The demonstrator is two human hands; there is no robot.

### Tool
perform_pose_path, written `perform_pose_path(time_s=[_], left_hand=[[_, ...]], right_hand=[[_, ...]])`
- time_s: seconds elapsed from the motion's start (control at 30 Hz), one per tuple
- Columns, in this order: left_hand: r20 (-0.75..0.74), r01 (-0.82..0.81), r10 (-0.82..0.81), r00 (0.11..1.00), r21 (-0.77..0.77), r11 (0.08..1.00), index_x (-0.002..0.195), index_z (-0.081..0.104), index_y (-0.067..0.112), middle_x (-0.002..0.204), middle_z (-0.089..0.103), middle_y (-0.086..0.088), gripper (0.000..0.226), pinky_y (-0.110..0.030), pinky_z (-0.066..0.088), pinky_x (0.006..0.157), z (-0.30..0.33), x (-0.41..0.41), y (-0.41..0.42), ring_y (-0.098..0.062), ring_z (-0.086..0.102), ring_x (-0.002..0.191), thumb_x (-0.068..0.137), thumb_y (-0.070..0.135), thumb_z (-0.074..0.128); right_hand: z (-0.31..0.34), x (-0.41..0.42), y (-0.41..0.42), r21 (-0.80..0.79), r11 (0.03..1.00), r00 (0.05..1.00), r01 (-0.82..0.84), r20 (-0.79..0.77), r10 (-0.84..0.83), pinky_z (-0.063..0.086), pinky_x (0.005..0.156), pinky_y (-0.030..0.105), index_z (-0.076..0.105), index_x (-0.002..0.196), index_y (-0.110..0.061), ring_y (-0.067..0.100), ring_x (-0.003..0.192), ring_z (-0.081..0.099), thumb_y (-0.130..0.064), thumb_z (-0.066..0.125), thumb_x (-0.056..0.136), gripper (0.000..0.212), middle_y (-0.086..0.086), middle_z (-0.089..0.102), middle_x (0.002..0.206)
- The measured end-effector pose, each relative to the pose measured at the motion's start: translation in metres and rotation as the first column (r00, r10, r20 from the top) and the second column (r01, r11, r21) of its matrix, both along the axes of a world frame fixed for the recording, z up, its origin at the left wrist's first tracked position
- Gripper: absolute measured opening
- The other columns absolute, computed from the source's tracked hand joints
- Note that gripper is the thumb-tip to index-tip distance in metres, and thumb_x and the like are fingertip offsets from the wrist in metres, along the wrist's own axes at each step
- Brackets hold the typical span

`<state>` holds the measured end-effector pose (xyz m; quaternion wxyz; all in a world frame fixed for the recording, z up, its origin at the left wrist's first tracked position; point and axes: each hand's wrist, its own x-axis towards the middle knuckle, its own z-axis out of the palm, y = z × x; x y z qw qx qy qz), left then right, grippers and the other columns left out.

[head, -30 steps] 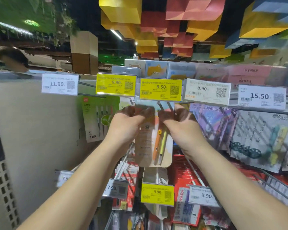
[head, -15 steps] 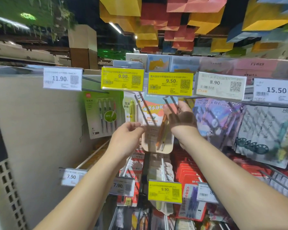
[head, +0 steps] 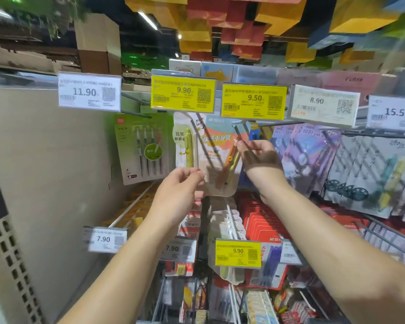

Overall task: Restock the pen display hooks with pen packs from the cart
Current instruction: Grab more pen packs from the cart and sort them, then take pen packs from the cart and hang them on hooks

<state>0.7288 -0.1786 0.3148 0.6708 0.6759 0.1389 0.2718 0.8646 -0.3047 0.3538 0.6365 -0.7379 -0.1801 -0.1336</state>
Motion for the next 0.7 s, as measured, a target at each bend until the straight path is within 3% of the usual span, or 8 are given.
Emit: perform_pose_path(time_s=[0.1,0.17,0.23,0.3,0.43,0.5,0.6,0.7], left_hand=[[0.067,0.047,-0.042,0.997,-0.067,0.997,0.107,0.068,0.019,0.098,0.075,0.001,0.01,-0.033,0.054,0.068,0.004,-0.006,-0.012,-0.011,0.065,0.067,0.103,0.025,0.061],[0.113,0.081,-0.068,0.991,-0.115,0.99,0.107,0.068,0.015,0.097,0.076,-0.001,0.012,-0.041,0.05,0.073,0.006,-0.009,-0.02,-0.017,0.064,0.072,0.103,0.024,0.061],[0.156,0.119,-0.095,0.983,-0.155,0.981,0.106,0.069,0.016,0.092,0.077,0.001,0.012,-0.044,0.05,0.078,0.005,-0.011,-0.031,-0.023,0.063,0.078,0.103,0.025,0.061],[0.194,0.167,-0.13,0.972,-0.191,0.967,0.102,0.069,0.018,0.086,0.077,0.002,0.01,-0.041,0.053,0.078,0.004,-0.013,-0.045,-0.019,0.067,0.072,0.103,0.024,0.061],[0.227,0.301,-0.247,0.942,-0.252,0.92,0.098,0.068,0.018,0.084,0.075,-0.002,0.01,-0.034,0.057,0.07,0.002,-0.018,-0.087,-0.021,0.07,0.071,0.1,0.023,0.06],[0.234,0.382,-0.326,0.916,-0.256,0.888,0.094,0.069,0.019,0.084,0.076,-0.003,0.008,-0.031,0.057,0.064,-0.001,-0.023,-0.112,-0.02,0.069,0.069,0.094,0.026,0.064],[0.241,0.523,-0.469,0.85,-0.263,0.811,0.094,0.07,0.017,0.083,0.075,-0.006,0.032,-0.032,0.054,0.064,-0.004,-0.032,-0.161,-0.021,0.068,0.066,0.07,0.037,0.069],[0.238,0.664,-0.62,0.748,-0.27,0.697,0.095,0.068,0.014,0.08,0.072,-0.008,0.033,-0.03,0.051,0.06,-0.013,-0.035,-0.225,-0.022,0.066,0.062,0.069,0.035,0.066]], right_hand=[[-0.012,-0.007,-0.016,0.04,0.998,0.998,0.046,-0.035,-0.044,0.051,0.08,0.032,0.059,0.111,-0.023,0.023,0.097,0.069,-0.044,0.069,0.091,0.03,-0.003,0.07,0.098],[-0.02,-0.015,-0.033,0.048,0.995,0.996,0.082,-0.045,-0.08,0.047,0.074,0.03,0.059,0.108,-0.023,0.02,0.086,0.066,-0.027,0.065,0.096,0.014,-0.003,0.067,0.092],[-0.028,-0.028,-0.052,0.078,0.988,0.99,0.133,-0.054,-0.129,0.051,0.07,0.034,0.061,0.101,-0.022,0.02,0.075,0.065,-0.025,0.064,0.093,0.009,0.0,0.067,0.085],[-0.035,-0.042,-0.073,0.145,0.979,0.989,0.14,-0.073,-0.131,0.056,0.071,0.038,0.061,0.099,-0.021,0.02,0.078,0.066,-0.023,0.064,0.093,0.006,0.002,0.068,0.088],[-0.047,-0.072,-0.125,0.251,0.959,0.99,0.131,-0.088,-0.112,0.051,0.06,0.025,0.06,0.106,-0.014,0.01,0.068,0.062,-0.009,0.056,0.101,0.008,0.0,0.061,0.085],[-0.05,-0.088,-0.156,0.293,0.947,0.99,0.134,-0.09,-0.112,0.048,0.051,0.022,0.06,0.105,-0.01,0.009,0.058,0.058,-0.006,0.053,0.104,0.008,0.004,0.058,0.079],[-0.059,-0.11,-0.211,0.322,0.93,0.983,0.178,-0.1,-0.154,0.044,0.046,0.022,0.059,0.101,-0.009,0.014,0.056,0.055,-0.009,0.051,0.106,0.01,0.005,0.058,0.071],[-0.071,-0.136,-0.274,0.339,0.904,0.965,0.26,-0.132,-0.228,0.039,0.048,0.025,0.058,0.094,-0.008,0.015,0.053,0.052,-0.012,0.053,0.105,0.013,0.002,0.058,0.065]])
